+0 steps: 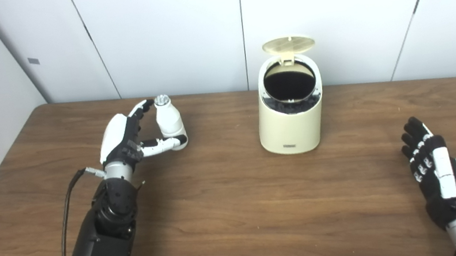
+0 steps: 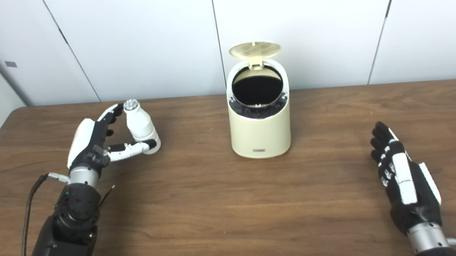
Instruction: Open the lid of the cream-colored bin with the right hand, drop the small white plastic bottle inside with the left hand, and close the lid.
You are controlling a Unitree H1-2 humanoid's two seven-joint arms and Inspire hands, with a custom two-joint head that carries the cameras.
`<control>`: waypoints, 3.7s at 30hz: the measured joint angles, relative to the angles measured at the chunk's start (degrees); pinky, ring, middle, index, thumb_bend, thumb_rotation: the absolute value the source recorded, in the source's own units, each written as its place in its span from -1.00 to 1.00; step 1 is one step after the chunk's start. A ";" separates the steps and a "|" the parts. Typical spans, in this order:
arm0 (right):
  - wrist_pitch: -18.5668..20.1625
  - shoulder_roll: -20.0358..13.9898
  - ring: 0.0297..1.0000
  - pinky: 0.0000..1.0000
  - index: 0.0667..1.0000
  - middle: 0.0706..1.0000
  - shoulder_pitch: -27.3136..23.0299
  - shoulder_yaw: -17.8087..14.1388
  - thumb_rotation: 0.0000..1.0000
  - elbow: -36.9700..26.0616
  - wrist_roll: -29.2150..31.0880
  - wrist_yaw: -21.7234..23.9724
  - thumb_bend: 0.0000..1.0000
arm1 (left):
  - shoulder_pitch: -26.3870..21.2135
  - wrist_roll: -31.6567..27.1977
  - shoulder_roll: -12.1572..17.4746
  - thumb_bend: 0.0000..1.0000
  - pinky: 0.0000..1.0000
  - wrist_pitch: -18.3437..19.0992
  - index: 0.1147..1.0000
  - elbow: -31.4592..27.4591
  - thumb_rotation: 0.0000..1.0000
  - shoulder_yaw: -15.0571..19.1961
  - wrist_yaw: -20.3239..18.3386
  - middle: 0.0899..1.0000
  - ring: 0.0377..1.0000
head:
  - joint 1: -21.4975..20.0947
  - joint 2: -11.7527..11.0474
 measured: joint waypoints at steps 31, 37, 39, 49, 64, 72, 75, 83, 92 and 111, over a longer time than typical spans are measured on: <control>0.09 0.07 0.96 1.00 0.87 0.90 -0.10 -0.01 0.80 -0.05 0.41 -0.13 0.16 | -1.58 1.16 1.17 0.78 0.40 -3.55 0.55 3.41 -0.54 -2.35 0.05 0.56 0.54 | -0.62 0.88; 0.13 0.08 0.96 1.00 0.87 0.90 -0.10 -0.02 0.78 -0.09 0.41 -0.14 0.18 | -1.90 0.59 1.11 0.75 0.29 -3.56 0.55 4.05 -0.53 -2.32 0.05 0.55 0.45 | -0.62 0.97; 0.12 0.07 0.96 1.00 0.88 0.91 -0.10 -0.01 0.78 -0.09 0.41 -0.12 0.19 | -1.90 0.35 0.97 0.74 0.27 -3.56 0.55 4.16 -0.54 -2.32 0.05 0.53 0.43 | -0.70 1.05; 0.13 0.06 0.95 0.97 0.87 0.89 -0.09 -0.01 0.79 -0.12 0.40 -0.11 0.17 | -2.01 0.03 0.10 0.74 0.19 -3.61 0.55 5.12 -0.52 -2.34 0.05 0.53 0.39 | -0.70 1.14; 0.59 0.06 0.95 0.95 0.87 0.89 0.01 -0.05 0.79 -0.70 0.42 -0.09 0.16 | -2.11 -0.25 -0.01 0.64 0.10 -5.51 0.46 5.47 -0.66 -1.80 0.68 0.43 0.26 | -0.70 1.41; 0.59 -0.02 0.95 0.95 0.85 0.88 0.01 -0.12 0.82 -0.70 0.53 -0.04 0.13 | -2.11 -1.14 -1.11 0.28 -0.13 -7.50 0.18 6.02 -0.99 -0.74 1.46 -0.03 -0.04 | -0.53 1.49; 0.59 -0.07 0.94 0.95 0.85 0.88 0.02 -0.16 0.84 -0.70 0.57 -0.04 0.11 | -2.11 -1.80 -1.61 0.04 -0.17 -10.30 -0.05 7.20 -1.00 -0.01 3.39 -0.13 -0.16 | -0.79 1.67; 0.60 -0.67 0.95 0.96 0.83 0.87 0.04 -0.19 0.87 -0.71 0.58 0.00 0.13 | -2.12 -2.82 -2.68 0.00 -0.14 -15.84 -0.19 9.39 -1.00 1.03 5.63 -0.11 -0.11 | -0.79 1.76; 0.61 -0.77 0.96 1.00 0.85 0.87 0.04 -0.15 0.85 -0.71 0.58 0.01 0.13 | -2.12 -2.68 -3.41 0.00 -0.15 -16.15 -0.18 9.29 -1.00 1.61 5.67 -0.12 -0.13 | -0.62 1.76; 0.62 -0.59 0.95 0.99 0.85 0.87 0.01 0.04 0.86 -0.69 0.70 0.01 0.13 | -1.95 4.08 -4.78 -0.05 -0.27 -15.81 -0.21 -7.57 -1.00 -1.74 6.45 -0.10 -0.16 | -2.37 1.93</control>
